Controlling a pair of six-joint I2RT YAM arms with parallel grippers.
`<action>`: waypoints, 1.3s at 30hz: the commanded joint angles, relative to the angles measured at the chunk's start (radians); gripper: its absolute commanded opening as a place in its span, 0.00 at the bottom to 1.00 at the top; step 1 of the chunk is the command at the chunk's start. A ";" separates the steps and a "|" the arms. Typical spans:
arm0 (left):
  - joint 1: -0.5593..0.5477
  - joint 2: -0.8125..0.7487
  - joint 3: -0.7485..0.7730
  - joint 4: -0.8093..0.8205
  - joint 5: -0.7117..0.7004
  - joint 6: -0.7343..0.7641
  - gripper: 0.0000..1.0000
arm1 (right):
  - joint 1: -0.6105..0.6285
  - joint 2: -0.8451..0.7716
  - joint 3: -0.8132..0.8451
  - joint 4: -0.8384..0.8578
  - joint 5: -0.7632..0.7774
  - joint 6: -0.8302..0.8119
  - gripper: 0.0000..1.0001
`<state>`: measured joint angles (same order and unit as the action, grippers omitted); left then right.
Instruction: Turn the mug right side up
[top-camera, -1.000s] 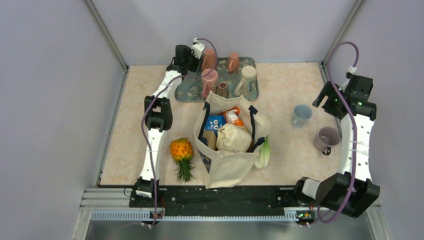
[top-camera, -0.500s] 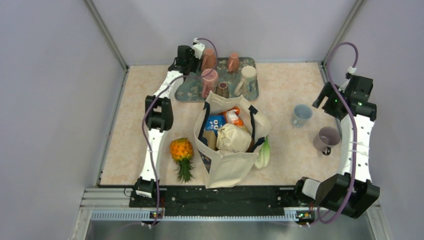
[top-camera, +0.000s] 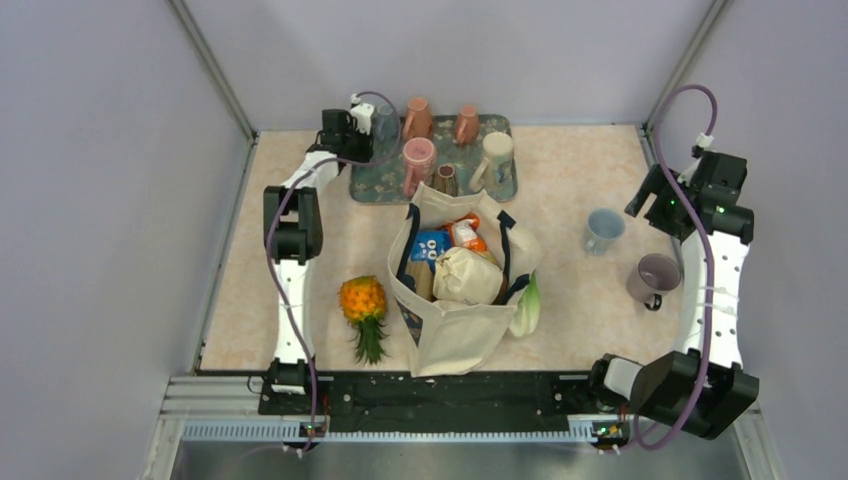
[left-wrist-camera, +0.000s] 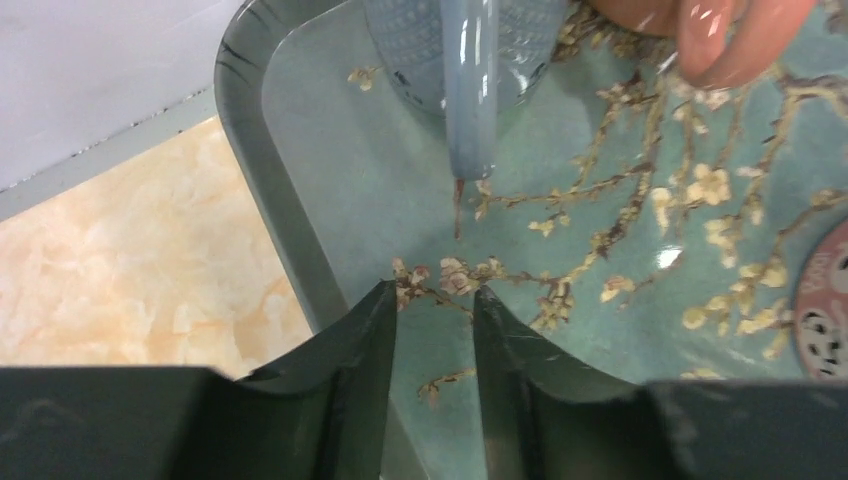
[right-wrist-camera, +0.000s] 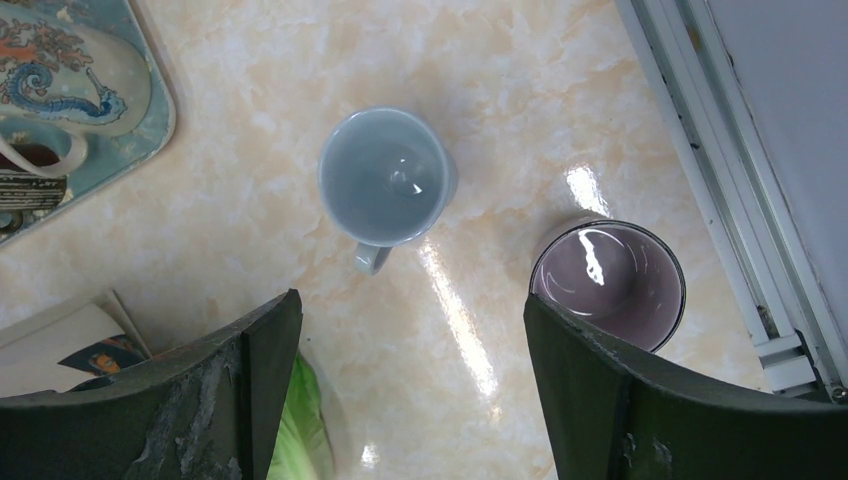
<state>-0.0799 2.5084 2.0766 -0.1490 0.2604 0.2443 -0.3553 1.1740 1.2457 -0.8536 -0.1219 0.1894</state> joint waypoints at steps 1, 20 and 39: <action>0.009 -0.080 0.029 0.099 0.124 -0.007 0.45 | 0.005 -0.034 0.027 0.014 0.005 -0.014 0.82; -0.040 0.148 0.403 -0.099 0.032 -0.042 0.53 | 0.005 -0.026 0.056 0.007 0.015 -0.014 0.82; -0.059 0.152 0.402 -0.085 -0.035 -0.032 0.17 | 0.005 -0.019 0.084 -0.024 0.038 -0.033 0.82</action>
<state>-0.1482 2.6751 2.4538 -0.3027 0.1940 0.2085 -0.3553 1.1698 1.2526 -0.8700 -0.1078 0.1814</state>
